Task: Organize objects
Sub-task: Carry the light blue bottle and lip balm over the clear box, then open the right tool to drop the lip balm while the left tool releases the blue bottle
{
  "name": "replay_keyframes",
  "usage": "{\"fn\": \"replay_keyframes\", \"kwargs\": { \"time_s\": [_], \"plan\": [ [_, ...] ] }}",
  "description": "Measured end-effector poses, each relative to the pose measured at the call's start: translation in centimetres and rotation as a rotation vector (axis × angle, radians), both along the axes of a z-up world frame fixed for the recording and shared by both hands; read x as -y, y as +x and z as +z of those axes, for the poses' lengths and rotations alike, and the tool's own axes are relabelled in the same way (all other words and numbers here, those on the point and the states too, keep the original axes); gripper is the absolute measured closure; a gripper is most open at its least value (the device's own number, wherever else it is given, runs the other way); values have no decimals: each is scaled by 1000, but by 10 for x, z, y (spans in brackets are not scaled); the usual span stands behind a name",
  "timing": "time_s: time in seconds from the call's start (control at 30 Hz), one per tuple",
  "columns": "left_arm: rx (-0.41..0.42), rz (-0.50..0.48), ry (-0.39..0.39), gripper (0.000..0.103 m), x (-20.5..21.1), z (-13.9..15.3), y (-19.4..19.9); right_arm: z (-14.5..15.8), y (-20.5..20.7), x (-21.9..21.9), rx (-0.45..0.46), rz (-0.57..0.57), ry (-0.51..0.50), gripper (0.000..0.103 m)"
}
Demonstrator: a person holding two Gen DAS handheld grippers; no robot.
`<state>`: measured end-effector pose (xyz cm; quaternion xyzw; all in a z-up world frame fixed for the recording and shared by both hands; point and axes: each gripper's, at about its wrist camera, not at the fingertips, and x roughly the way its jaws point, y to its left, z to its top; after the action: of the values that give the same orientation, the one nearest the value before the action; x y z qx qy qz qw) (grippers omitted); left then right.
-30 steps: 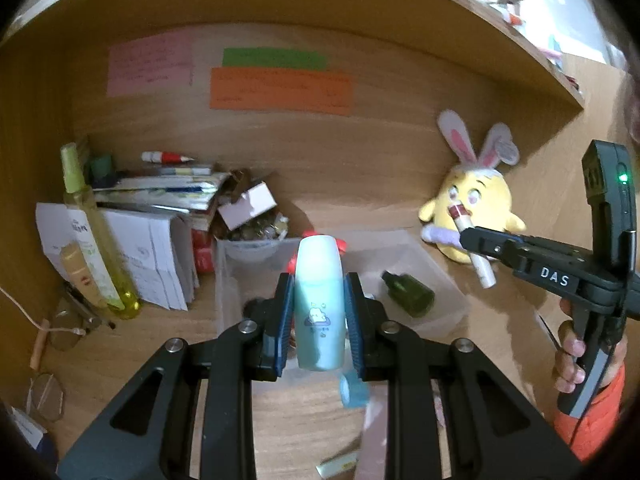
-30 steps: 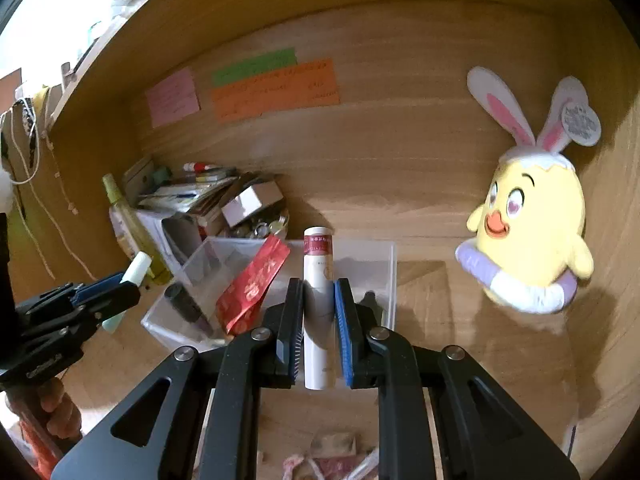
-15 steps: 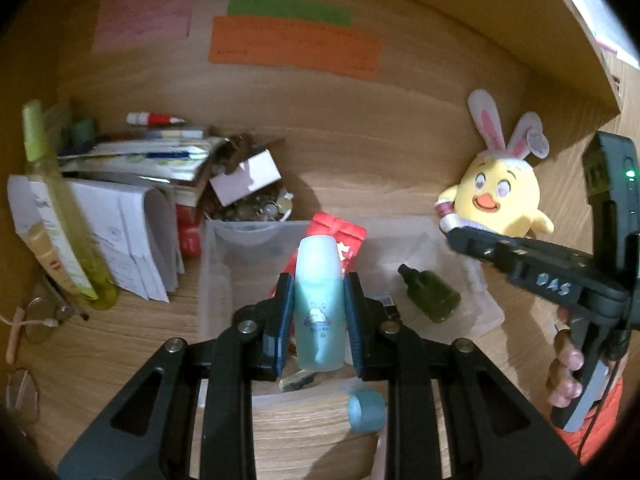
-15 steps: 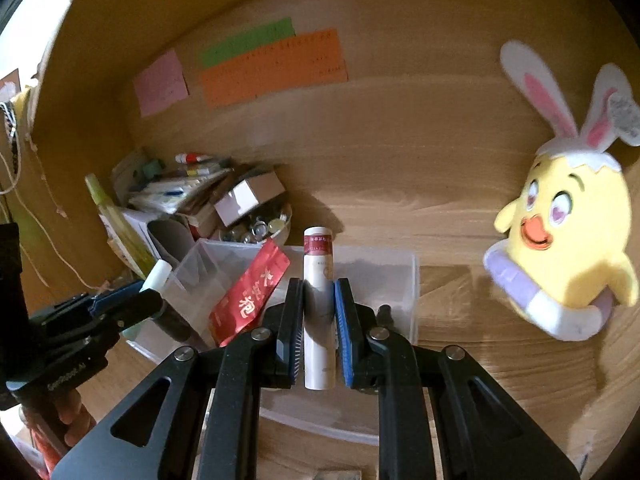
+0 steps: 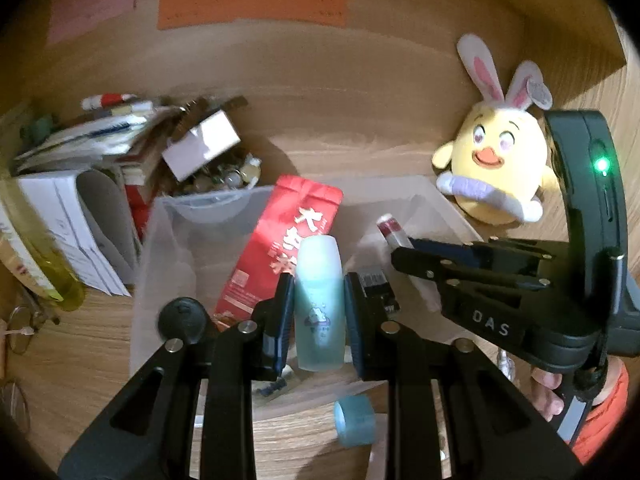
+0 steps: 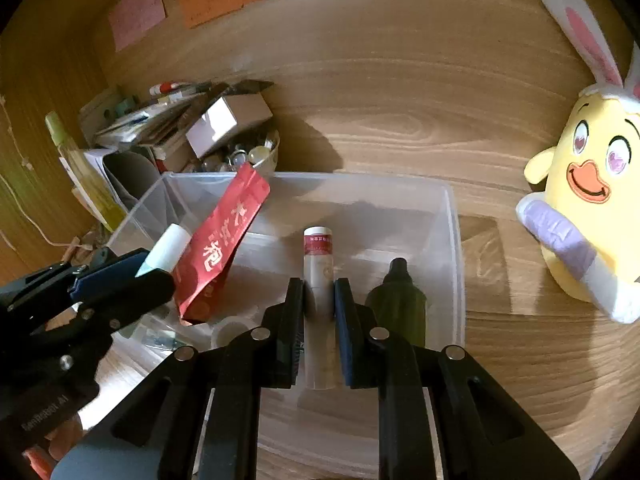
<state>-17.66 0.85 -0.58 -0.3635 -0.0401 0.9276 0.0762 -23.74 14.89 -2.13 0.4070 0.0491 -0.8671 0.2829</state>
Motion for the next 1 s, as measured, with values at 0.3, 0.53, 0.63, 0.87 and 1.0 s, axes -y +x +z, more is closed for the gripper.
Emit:
{"fn": "replay_keyframes", "kwargs": {
  "time_s": [0.3,0.53,0.63,0.87,1.0],
  "plan": [
    [49,-38,31,79,1,-8,-5,-7,1,7,7,22,54,89],
    [59,-32,42,78,5,-4,-1,0,6,5,12,29,60,81],
    [31,-50,38,78,2,2,7,10,14,-2,-22,16,50,66],
    [0,-58,24,68,-4,14,26,32,42,-29,-112,-21,28,49],
    [-29,-64,26,54,-5,19,42,39,60,-51,-142,-50,12,44]
  ]
}}
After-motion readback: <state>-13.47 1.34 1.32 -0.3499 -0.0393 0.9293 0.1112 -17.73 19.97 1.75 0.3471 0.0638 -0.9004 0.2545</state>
